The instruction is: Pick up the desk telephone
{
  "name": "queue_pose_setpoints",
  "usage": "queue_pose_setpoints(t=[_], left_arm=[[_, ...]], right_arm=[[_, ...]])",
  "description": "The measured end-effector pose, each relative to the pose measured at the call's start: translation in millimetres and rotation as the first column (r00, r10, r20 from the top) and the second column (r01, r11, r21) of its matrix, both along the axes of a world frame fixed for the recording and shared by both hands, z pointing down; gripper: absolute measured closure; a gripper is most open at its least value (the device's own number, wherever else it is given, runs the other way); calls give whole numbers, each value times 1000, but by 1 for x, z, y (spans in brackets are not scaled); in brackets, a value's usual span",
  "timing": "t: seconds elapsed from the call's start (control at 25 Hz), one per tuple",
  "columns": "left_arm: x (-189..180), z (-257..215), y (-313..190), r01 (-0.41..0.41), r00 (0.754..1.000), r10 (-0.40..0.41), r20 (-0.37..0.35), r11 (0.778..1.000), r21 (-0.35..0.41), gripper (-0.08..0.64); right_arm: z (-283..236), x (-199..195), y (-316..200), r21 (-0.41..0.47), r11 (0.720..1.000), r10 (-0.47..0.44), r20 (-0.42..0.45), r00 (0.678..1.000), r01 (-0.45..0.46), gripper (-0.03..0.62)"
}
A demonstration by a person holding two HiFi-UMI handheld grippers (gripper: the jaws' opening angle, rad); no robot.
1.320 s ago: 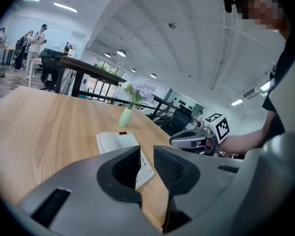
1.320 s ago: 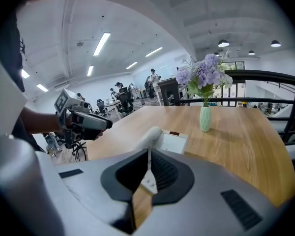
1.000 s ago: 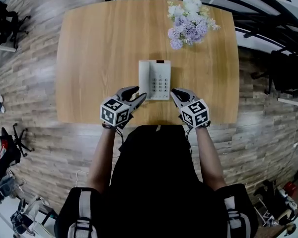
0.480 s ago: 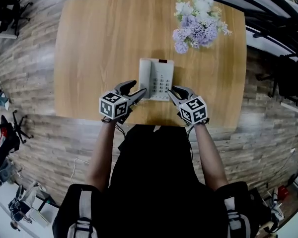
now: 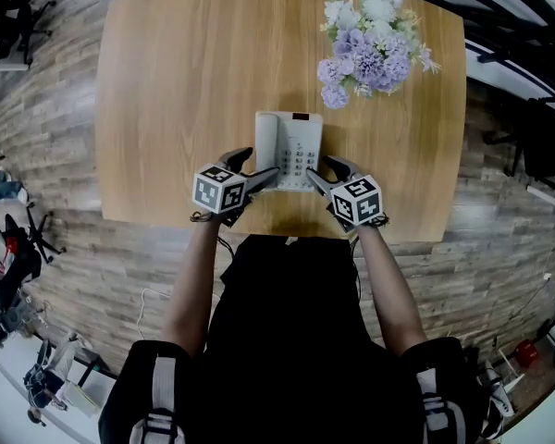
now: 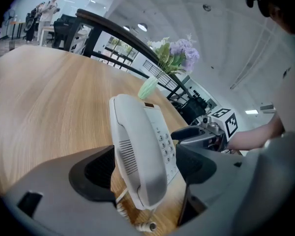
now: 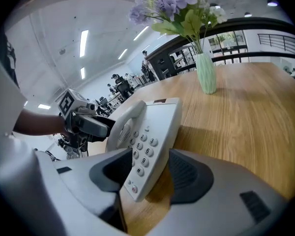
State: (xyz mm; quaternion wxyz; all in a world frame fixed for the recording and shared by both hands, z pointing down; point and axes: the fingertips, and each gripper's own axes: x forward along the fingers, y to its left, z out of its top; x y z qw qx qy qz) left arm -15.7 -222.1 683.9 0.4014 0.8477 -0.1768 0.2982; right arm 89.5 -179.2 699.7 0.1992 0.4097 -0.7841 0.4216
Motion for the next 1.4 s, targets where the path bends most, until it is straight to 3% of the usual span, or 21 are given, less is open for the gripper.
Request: queue_pose_setpoints(t=[0.16, 0.6, 1.0, 1.24, 1.4], left_arm=[[0, 15, -3, 3, 1000, -2, 24, 1000, -28, 178], [17, 38, 0, -28, 1000, 29, 4, 992, -124, 167], [18, 39, 0, -35, 999, 37, 13, 990, -134, 166], [17, 38, -5, 64, 997, -69, -46, 991, -115, 167], [18, 40, -6, 85, 995, -90, -34, 989, -118, 167]], right_arm=[[10, -2, -5, -25, 1000, -3, 20, 1000, 4, 351], [27, -10, -13, -77, 997, 4, 63, 998, 1, 347], [30, -9, -12, -100, 993, 79, 143, 987, -65, 347], [33, -10, -13, -131, 990, 71, 193, 979, -46, 347], [33, -9, -13, -130, 988, 100, 178, 979, -78, 347]])
